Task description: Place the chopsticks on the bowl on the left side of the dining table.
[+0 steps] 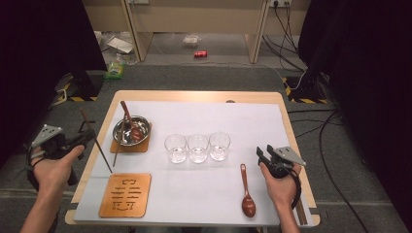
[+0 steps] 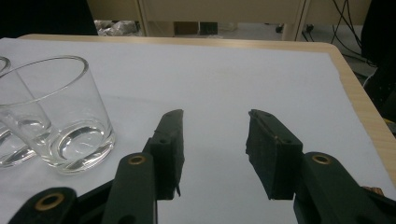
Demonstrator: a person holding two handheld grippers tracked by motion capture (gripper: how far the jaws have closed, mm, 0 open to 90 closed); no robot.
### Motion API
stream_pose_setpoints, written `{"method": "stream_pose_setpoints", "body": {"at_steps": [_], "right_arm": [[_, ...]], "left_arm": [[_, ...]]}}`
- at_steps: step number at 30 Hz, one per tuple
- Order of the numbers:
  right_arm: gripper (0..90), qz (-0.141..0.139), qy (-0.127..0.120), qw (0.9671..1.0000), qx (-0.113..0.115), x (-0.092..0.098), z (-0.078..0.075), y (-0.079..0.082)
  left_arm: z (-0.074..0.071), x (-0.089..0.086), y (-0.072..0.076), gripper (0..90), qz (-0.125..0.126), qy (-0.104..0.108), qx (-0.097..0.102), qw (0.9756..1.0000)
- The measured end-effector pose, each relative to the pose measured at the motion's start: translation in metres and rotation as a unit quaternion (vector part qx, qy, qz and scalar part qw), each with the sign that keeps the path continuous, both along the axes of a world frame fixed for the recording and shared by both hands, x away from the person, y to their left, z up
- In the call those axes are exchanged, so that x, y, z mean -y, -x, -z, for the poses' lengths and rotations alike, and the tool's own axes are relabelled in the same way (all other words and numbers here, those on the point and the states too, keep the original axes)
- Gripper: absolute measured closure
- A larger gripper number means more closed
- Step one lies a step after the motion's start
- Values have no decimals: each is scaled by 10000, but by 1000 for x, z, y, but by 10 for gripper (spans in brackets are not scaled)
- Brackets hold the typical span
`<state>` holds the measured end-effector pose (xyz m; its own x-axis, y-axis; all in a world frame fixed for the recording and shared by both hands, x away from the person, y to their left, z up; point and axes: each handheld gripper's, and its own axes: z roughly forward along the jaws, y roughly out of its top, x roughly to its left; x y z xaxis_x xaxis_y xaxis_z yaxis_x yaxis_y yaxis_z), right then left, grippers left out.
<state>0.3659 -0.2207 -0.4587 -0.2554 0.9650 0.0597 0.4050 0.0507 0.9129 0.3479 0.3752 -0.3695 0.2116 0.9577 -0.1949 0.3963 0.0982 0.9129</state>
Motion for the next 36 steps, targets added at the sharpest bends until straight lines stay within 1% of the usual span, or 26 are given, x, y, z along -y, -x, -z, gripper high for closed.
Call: {"method": "stream_pose_setpoints", "body": {"at_steps": [4,9,10,11,18,22,24,26,28,32,35,36], "right_arm": [[564,0,0,10000,-12,0,0,0],[565,0,-5,10000,-8,1,0,0],[565,6,-3,10000,-17,1,0,0],[565,4,3,10000,-16,1,0,0],[565,-6,-2,10000,-9,1,1,0],[565,-12,-10,10000,-31,1,2,-1],[565,-18,-7,10000,-48,1,3,-1],[565,-23,-1,10000,-45,1,4,-1],[565,-20,-4,10000,-49,1,4,-1],[566,-28,-14,10000,-79,1,6,-2],[566,-31,-35,9999,-94,0,7,-2],[566,-30,-33,9999,-98,0,7,-2]], "left_arm": [[4,-4,-21,843,-47,-46,-205,9998],[10,-6,-45,843,-92,-24,-465,9989],[12,-6,-47,843,-94,-26,-491,9987],[13,-5,-51,843,-79,-96,-480,9988],[19,5,-75,842,-45,-116,-698,9975],[26,7,-92,841,-4,-110,-832,9965],[31,7,-101,841,-40,-117,-923,9957],[36,7,-111,841,-87,-61,-1048,9944],[39,8,-118,841,-109,-98,-1139,9934],[45,11,-131,842,-133,-90,-1353,9907],[49,13,-138,842,-199,-152,-1483,9886],[50,13,-140,842,-223,-144,-1516,9881]]}}
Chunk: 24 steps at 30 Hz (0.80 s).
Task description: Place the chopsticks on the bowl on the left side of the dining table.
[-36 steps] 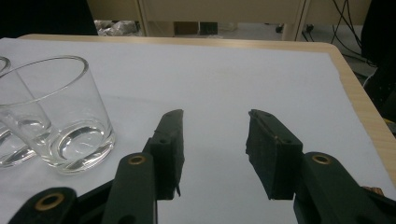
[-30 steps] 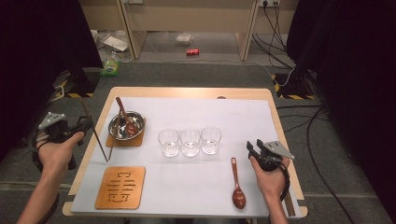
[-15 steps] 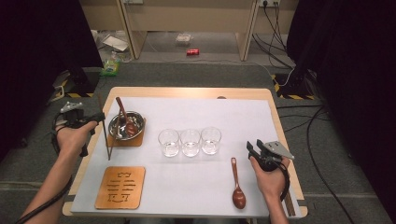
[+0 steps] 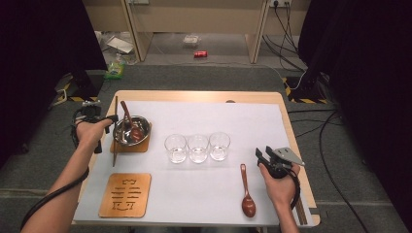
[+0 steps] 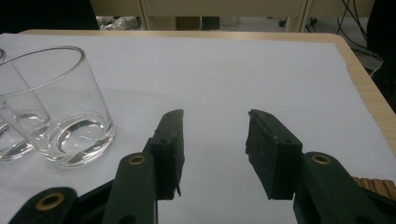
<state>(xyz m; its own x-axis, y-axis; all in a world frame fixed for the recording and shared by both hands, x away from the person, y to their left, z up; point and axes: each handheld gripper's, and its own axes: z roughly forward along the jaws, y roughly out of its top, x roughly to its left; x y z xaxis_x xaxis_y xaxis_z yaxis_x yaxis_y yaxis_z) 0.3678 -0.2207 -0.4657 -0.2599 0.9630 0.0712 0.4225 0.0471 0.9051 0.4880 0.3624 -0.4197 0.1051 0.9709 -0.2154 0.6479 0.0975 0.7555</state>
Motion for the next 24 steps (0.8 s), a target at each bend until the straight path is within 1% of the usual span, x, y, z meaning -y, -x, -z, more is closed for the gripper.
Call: {"method": "stream_pose_setpoints", "body": {"at_steps": [7,10,16,18,21,23,24], "right_arm": [[567,-10,-9,10000,-19,-1,1,0],[567,-18,-12,10000,-22,-1,2,0],[567,-49,-1,10000,-30,-3,2,0],[567,-49,0,10000,-37,-3,2,0],[567,-40,-22,10000,-15,-3,2,0],[567,-42,-17,10000,-28,-2,1,0],[567,-41,-17,10000,-29,-2,1,0]], "left_arm": [[7,0,-9,838,-191,65,-266,9994],[8,1,-9,836,-277,115,-309,9991],[13,2,-9,838,-451,186,-479,9977],[16,1,-9,838,-510,235,-533,9970],[19,-1,-9,838,-594,380,-590,9958],[20,-1,-9,838,-630,229,-583,9961],[20,-1,-9,838,-622,211,-583,9961]]}}
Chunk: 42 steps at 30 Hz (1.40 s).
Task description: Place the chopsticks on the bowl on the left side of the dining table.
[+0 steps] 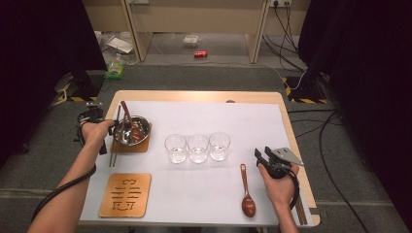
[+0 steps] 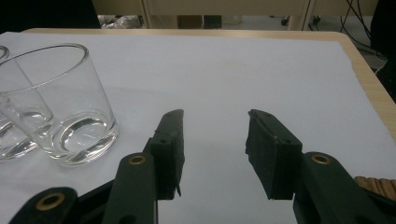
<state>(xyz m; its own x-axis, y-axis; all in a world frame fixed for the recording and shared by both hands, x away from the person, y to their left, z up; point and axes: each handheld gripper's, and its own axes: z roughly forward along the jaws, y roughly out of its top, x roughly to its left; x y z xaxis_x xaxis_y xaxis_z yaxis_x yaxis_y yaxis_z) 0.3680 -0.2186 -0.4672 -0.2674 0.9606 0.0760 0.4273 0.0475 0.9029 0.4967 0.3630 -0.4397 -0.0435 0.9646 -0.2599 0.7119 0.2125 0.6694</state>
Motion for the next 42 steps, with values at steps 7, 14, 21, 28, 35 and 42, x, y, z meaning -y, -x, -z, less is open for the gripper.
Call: {"method": "stream_pose_setpoints", "body": {"at_steps": [7,14,21,28,35,42], "right_arm": [[567,-3,4,10000,0,-1,0,0],[567,-14,10,10000,9,0,0,0],[566,-19,17,10000,8,0,-1,0],[566,-6,11,10000,10,0,-1,-1],[565,-20,10,10000,2,0,-1,-1],[563,-16,-5,10000,-14,0,-2,-1]], "left_arm": [[0,3,0,836,50,99,-20,9999],[0,4,1,831,58,129,-48,9999],[2,4,2,823,59,183,-66,9998],[2,4,4,812,100,204,-46,9997],[-5,7,7,734,214,62,123,9997],[-7,16,10,666,431,-329,90,9985]]}}
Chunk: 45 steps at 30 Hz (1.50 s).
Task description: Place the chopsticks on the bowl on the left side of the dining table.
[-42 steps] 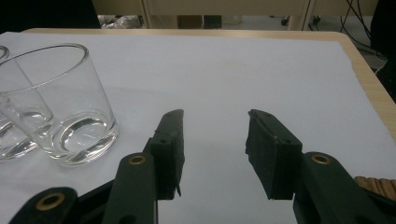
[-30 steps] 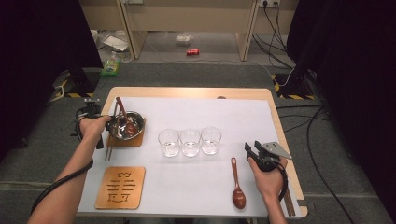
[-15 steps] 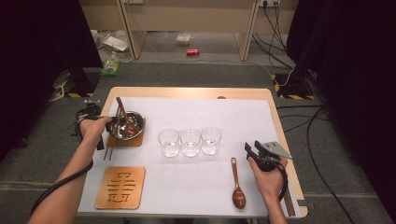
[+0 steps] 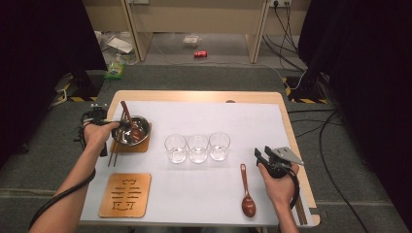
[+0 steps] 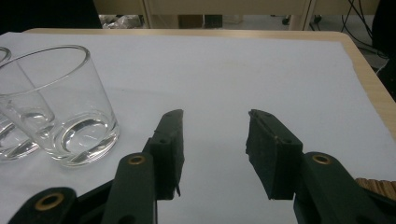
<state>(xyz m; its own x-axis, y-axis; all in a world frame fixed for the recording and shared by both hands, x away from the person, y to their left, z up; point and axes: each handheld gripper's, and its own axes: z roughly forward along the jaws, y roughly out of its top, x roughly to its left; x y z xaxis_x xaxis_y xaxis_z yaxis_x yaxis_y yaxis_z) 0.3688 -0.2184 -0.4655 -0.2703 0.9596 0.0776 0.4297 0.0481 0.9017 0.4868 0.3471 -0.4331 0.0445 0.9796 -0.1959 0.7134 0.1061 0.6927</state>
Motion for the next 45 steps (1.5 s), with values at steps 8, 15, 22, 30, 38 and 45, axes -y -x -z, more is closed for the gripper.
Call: {"method": "stream_pose_setpoints", "body": {"at_steps": [8,15,22,30,38,45], "right_arm": [[563,-11,-6,10000,-3,0,0,0],[563,-19,8,10000,-19,0,0,0],[563,-24,10,10000,-24,-1,1,0],[563,-29,29,10000,-12,-1,1,0],[563,-39,17,10000,-3,-1,0,0],[565,-32,15,10000,-5,-1,-1,1]], "left_arm": [[2,2,-1,679,-27,-100,-38,9999],[4,3,-1,725,-98,-158,-63,9998],[5,5,-1,770,-131,-125,-79,9998],[4,7,0,758,-183,-87,-37,9998],[-7,4,13,711,-16,-51,237,9997],[-14,-5,43,806,174,-20,502,9986]]}}
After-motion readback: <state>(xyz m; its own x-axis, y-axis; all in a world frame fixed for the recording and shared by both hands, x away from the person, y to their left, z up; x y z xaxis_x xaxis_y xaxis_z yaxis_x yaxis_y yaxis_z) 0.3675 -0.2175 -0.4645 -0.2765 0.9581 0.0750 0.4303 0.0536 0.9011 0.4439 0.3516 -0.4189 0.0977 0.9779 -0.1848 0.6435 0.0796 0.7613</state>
